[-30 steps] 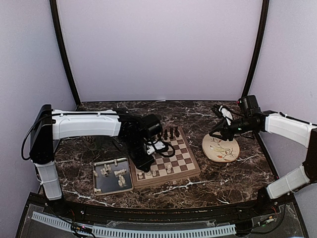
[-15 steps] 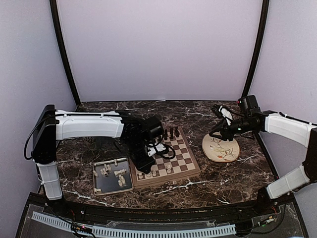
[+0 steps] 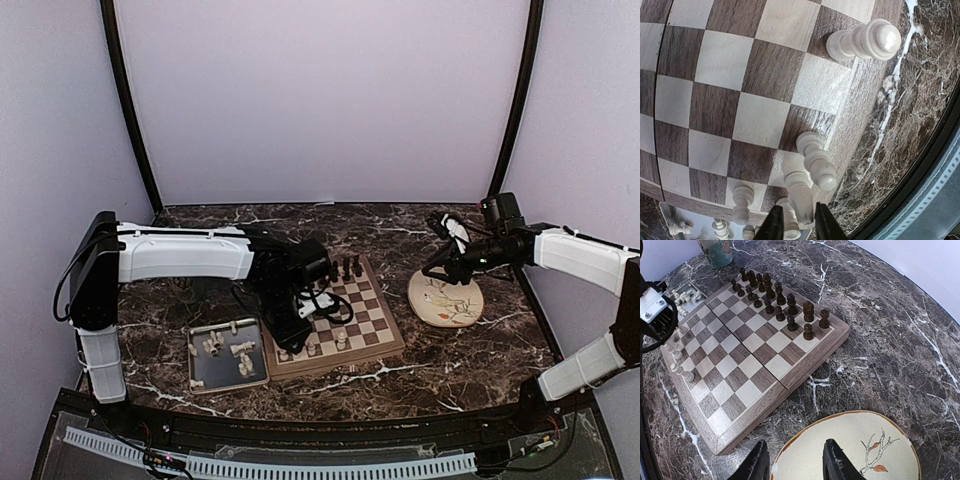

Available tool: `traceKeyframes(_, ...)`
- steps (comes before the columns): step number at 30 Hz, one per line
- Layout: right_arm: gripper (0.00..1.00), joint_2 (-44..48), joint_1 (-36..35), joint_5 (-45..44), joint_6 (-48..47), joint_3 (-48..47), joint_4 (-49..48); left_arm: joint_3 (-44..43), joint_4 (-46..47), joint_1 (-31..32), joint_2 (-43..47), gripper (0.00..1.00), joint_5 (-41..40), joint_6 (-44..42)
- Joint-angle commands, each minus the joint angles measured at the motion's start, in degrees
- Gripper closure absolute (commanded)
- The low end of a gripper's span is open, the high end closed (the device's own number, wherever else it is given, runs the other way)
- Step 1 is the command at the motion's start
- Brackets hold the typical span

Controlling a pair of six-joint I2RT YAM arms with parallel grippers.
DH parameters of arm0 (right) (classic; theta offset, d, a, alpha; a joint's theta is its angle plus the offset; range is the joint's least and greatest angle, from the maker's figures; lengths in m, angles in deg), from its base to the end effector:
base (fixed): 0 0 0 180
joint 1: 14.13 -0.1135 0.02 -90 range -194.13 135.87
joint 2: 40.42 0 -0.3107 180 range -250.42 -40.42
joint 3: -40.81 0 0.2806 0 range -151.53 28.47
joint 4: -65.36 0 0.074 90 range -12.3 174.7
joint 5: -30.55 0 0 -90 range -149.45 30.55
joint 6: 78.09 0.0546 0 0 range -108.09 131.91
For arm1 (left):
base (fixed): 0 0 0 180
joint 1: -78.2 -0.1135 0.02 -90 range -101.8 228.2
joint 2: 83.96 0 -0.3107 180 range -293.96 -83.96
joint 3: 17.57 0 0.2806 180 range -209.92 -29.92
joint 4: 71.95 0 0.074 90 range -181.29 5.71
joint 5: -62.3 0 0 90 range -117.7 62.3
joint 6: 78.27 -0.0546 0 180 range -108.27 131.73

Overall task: Set up the chess pieces on the board
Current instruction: Place the knight at b1, then pick up the knight from the storage box.

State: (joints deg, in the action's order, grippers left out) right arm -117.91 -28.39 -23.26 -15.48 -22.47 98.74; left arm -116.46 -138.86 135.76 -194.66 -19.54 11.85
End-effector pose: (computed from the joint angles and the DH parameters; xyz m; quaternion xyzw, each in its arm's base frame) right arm 0.2870 0.1062 0.2608 -0.4201 0.7884 0.2484 0.3747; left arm 0.2239 -0.3667 0.2211 0.4831 0.8672 -0.1093 0.0517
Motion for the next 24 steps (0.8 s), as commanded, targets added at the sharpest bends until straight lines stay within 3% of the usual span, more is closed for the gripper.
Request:
traceKeyframes(1, 0.63, -0.47, -0.16, -0.13, -0.53, 0.12, -0.08, -1.0, -1.09, 0.45, 0.92, 0.72, -0.76, -0.35)
traceKeyframes(7, 0.63, -0.47, -0.11, 0.0, -0.53, 0.13, -0.01, -1.58, 0.02, 0.45, 3.4, 0.66, -0.91, -0.02)
traceKeyframes(11, 0.62, -0.38, -0.11, 0.16, -0.47, 0.08, 0.06, -0.01, 1.94, 0.4, 10.24, 0.62, -4.44, 1.45)
traceKeyframes(15, 0.62, -0.7, -0.14, 0.05, -0.53, 0.05, 0.09, 5.7, 4.31, -0.59, 19.34, 0.58, -9.97, 4.92)
traceKeyframes(24, 0.62, -1.52, -0.15, -0.05, -0.53, -0.05, 0.12, 22.65, 2.06, -3.47, 28.56, 0.61, -7.55, 10.17)
